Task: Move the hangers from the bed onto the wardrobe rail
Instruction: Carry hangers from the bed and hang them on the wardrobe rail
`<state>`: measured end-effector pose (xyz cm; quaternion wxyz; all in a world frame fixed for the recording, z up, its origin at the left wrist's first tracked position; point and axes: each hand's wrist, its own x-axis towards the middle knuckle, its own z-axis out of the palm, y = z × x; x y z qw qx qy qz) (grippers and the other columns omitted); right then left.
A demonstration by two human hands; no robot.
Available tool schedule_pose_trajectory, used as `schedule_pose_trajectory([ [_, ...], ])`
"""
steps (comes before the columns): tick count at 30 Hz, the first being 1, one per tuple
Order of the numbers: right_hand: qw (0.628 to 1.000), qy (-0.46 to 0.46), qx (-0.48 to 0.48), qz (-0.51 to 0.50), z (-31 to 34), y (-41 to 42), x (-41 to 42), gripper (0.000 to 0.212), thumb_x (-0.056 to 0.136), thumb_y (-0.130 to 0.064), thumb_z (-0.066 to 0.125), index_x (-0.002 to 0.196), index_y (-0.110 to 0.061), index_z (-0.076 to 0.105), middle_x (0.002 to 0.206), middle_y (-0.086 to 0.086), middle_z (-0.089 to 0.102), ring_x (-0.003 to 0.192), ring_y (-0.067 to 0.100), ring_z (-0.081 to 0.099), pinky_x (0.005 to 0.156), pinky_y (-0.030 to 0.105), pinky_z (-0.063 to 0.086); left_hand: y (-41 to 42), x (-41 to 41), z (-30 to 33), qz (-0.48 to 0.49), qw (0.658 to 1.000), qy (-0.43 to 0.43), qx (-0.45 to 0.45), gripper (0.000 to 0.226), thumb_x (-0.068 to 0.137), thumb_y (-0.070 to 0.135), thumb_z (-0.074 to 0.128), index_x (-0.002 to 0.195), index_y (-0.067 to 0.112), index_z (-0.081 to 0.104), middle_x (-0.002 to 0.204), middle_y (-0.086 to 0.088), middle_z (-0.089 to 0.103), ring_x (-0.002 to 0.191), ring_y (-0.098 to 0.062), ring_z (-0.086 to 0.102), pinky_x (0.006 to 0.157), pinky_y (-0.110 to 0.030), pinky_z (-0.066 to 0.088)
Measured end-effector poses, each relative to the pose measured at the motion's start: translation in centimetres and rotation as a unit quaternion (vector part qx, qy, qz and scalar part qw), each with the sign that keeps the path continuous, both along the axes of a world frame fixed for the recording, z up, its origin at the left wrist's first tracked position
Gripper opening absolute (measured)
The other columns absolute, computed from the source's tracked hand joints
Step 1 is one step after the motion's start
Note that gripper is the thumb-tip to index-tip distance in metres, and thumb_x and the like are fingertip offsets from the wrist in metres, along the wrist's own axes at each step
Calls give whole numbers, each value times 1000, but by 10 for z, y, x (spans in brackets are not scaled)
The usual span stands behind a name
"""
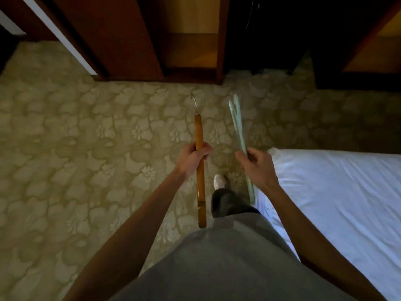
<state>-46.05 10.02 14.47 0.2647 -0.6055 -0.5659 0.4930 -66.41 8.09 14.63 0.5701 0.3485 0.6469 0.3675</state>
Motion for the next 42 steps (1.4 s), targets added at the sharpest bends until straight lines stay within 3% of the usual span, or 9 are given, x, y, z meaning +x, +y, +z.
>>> schedule_pose_trajectory([
  [8, 999, 3, -7, 52, 27, 191, -46, 34, 98, -36, 61, 89, -3, 67, 69, 9, 58, 58, 15, 50, 54, 29, 42, 177, -32, 32, 82, 996, 18, -11, 9, 92, 20, 66, 90, 12, 69, 68, 4, 57, 56, -2, 51, 53, -14, 43],
  [14, 997, 24, 2, 77, 40, 310, -127, 30, 97, -32, 63, 69, -22, 59, 59, -3, 54, 47, 4, 46, 45, 18, 39, 275, -96, 39, 113, 993, 24, -1, 8, 92, 17, 66, 93, 11, 71, 67, 4, 59, 55, -2, 53, 57, -18, 44],
  [20, 993, 31, 11, 114, 51, 427, -231, 32, 97, -34, 61, 75, -11, 63, 60, 0, 55, 54, 11, 52, 53, 28, 46, 385, -187, 49, 129, 990, 19, 45, 11, 94, 19, 64, 92, 9, 69, 66, 4, 58, 56, -5, 52, 58, -19, 44],
  [23, 992, 31, 16, 118, 64, 489, -284, 28, 98, -34, 62, 78, -14, 65, 55, -10, 55, 51, 5, 51, 52, 24, 45, 451, -237, 61, 130, 989, 17, 70, 13, 94, 20, 65, 85, 10, 67, 62, 4, 56, 54, -8, 49, 55, -23, 41],
  [27, 995, 40, 24, 87, 89, 566, -343, 24, 96, -33, 64, 83, -13, 68, 60, -2, 57, 56, 13, 53, 57, 33, 47, 537, -297, 89, 107, 988, 20, 107, 23, 95, 25, 64, 77, 12, 64, 65, -2, 56, 55, -9, 48, 53, -21, 40],
  [31, 995, 37, 59, 76, 126, 639, -391, 27, 96, -34, 63, 78, -14, 66, 59, -6, 58, 58, 11, 55, 62, 36, 51, 623, -343, 120, 86, 986, 29, 139, 28, 97, 22, 63, 70, 12, 60, 63, -2, 54, 52, -8, 48, 50, -19, 40],
  [35, 995, 42, 69, 57, 167, 712, -424, 26, 97, -36, 62, 86, -14, 69, 62, -5, 60, 60, 7, 56, 66, 30, 50, 707, -376, 153, 76, 984, 8, 161, 25, 96, 21, 63, 71, 17, 65, 63, 4, 57, 60, -13, 52, 59, -28, 43],
  [39, 992, 47, 102, 49, 208, 791, -452, 23, 98, -37, 59, 91, -20, 72, 66, -5, 63, 61, 4, 57, 62, 23, 48, 787, -403, 194, 41, 977, 22, 208, 27, 98, 26, 61, 72, 19, 66, 62, 7, 59, 61, -12, 53, 61, -26, 43],
  [42, 988, 52, 143, 33, 235, 850, -473, 21, 96, -34, 61, 86, -19, 73, 65, -3, 65, 63, 9, 59, 64, 31, 49, 843, -416, 227, 36, 970, 41, 235, 27, 99, 29, 59, 76, 15, 66, 65, 4, 59, 62, -11, 52, 63, -27, 42],
])
